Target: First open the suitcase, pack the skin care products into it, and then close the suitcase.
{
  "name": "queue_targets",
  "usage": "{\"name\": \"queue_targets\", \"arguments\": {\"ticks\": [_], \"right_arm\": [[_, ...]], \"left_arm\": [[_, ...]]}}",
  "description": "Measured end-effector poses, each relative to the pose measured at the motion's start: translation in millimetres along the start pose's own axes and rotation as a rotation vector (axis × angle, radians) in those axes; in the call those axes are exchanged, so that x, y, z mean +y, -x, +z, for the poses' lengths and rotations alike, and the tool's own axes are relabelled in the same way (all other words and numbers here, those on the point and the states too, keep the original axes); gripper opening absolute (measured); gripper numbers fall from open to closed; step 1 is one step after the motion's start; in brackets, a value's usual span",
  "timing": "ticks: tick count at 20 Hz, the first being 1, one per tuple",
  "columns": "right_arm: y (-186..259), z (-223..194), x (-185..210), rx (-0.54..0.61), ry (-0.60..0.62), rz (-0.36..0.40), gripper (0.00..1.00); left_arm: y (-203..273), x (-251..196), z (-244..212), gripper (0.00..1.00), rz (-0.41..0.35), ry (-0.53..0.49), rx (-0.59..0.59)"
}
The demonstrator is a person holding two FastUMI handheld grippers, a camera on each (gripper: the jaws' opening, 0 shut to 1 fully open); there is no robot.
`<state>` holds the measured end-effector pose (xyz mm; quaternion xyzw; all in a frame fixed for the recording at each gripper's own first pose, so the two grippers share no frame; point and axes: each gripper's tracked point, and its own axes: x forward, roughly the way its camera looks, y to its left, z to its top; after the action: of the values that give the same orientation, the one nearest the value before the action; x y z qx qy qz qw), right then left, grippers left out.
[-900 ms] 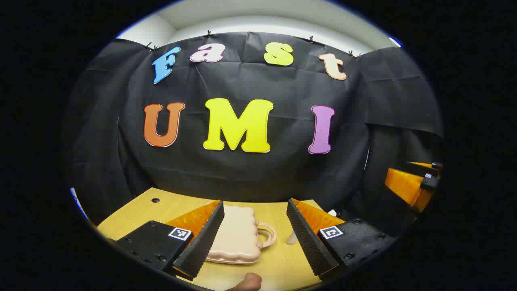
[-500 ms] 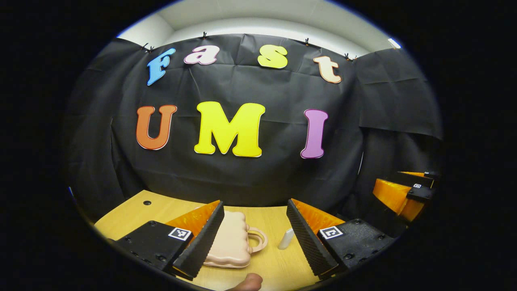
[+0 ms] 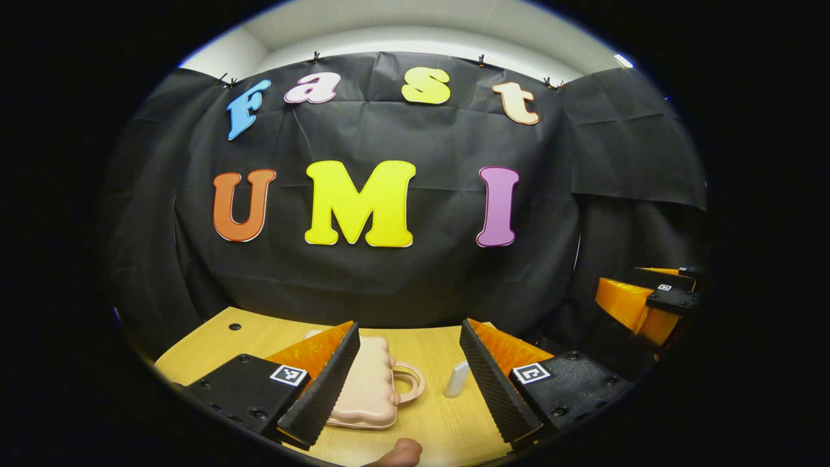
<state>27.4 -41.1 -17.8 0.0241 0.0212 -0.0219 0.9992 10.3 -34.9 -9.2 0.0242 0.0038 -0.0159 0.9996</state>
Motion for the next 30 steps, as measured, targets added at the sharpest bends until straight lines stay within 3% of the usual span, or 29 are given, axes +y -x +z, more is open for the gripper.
{"name": "queue_targets", "arguments": {"ticks": [5, 11, 12, 13, 16, 24, 30], "right_arm": [[-6, 5, -13, -0.032, 0.040, -0.002, 0.80], [-14, -8, -61, -0.037, 0.088, -0.051, 0.80], [-16, -12, -69, -0.032, 0.087, -0.056, 0.80], [-17, -17, -77, -0.025, 0.087, -0.060, 0.80], [-25, -34, -97, -0.001, 0.077, -0.067, 0.80], [-59, -81, -122, 0.084, 0.055, 0.017, 0.80], [-61, -88, -135, 0.081, 0.101, 0.073, 0.80]], "left_arm": [[-12, 8, -22, 0.99, 0.040, -0.067, 0.002], [-49, 29, -87, 0.99, 0.120, -0.389, 0.030], [-56, 28, -97, 0.94, 0.121, -0.441, 0.038], [-61, 28, -106, 0.98, 0.128, -0.494, 0.037], [-77, 27, -144, 0.98, 0.127, -0.646, 0.114], [-110, 2, -227, 0.97, 0.051, -1.051, 0.259], [-138, 13, -243, 0.90, 0.101, -1.312, 0.359]]}}
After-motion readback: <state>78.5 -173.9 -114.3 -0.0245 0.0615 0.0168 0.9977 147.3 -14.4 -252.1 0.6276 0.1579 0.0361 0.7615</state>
